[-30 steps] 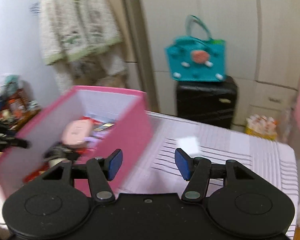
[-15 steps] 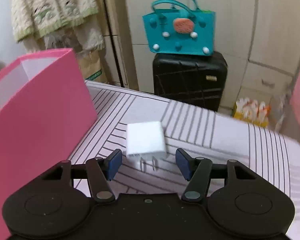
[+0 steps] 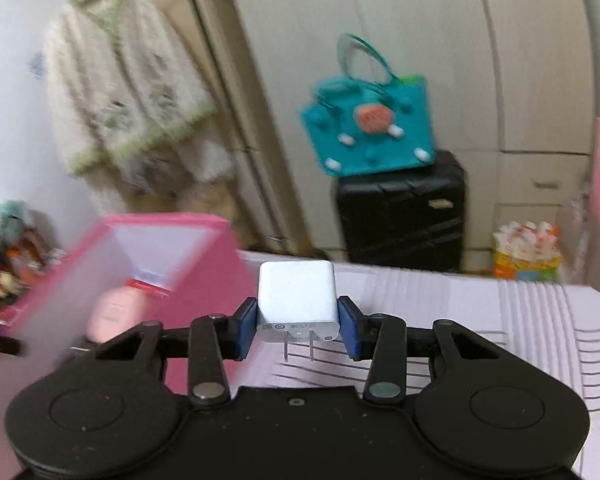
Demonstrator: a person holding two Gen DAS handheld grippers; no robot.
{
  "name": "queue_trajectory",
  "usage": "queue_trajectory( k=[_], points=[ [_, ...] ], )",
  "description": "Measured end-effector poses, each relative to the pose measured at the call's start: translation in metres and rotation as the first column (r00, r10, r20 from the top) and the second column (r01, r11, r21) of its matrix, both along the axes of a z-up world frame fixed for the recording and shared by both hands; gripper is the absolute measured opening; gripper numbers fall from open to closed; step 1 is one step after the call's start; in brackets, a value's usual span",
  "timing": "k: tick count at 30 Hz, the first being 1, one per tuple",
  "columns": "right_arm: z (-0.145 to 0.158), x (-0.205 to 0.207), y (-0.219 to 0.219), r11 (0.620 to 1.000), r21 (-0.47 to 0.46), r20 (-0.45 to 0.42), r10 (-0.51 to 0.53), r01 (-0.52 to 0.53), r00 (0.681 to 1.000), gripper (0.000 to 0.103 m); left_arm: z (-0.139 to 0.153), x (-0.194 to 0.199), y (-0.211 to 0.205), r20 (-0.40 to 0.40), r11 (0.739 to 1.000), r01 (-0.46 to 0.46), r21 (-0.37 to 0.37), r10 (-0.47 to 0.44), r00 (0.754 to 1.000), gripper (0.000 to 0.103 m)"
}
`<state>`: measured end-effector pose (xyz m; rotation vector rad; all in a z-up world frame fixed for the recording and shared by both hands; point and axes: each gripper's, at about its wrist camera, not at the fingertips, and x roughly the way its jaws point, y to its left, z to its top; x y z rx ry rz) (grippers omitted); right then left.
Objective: Organize rigid objects
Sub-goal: 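Carry the white charger into the box and release it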
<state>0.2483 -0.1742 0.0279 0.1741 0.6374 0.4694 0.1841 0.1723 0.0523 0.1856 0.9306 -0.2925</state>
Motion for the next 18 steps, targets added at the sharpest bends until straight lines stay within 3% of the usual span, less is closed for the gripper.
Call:
queue_trajectory(
  k=[4,7,10,13,18],
  points=[
    [0.022,-0.021,0.024,0.977,0.15,-0.027,0.158,-0.153,0.987,0.048,0.001,0.001,0.002,-0.006,1.0,0.003,-0.008,-0.003,1.0,0.013],
    [0.03,-0.036,0.052,0.944,0.179,-0.046,0.289,-0.277,0.956,0.048,0.001,0.001,0.003,-0.001,1.0,0.009,-0.009,-0.009,1.0,0.013],
    [0.033,-0.043,0.081,0.916,0.16,-0.079,0.383,-0.368,0.92,0.048,0.001,0.002,0.003,0.002,1.0,0.01,-0.014,-0.01,1.0,0.013],
    [0.029,-0.044,0.112,0.898,0.098,-0.181,0.44,-0.429,0.879,0.048,0.001,0.003,0.005,0.001,1.0,0.013,-0.022,-0.013,1.0,0.013],
    [0.018,-0.047,0.143,0.828,-0.02,-0.35,0.519,-0.56,0.78,0.048,0.0,0.001,0.003,0.011,0.999,0.033,-0.002,-0.033,0.999,0.013]
  ],
)
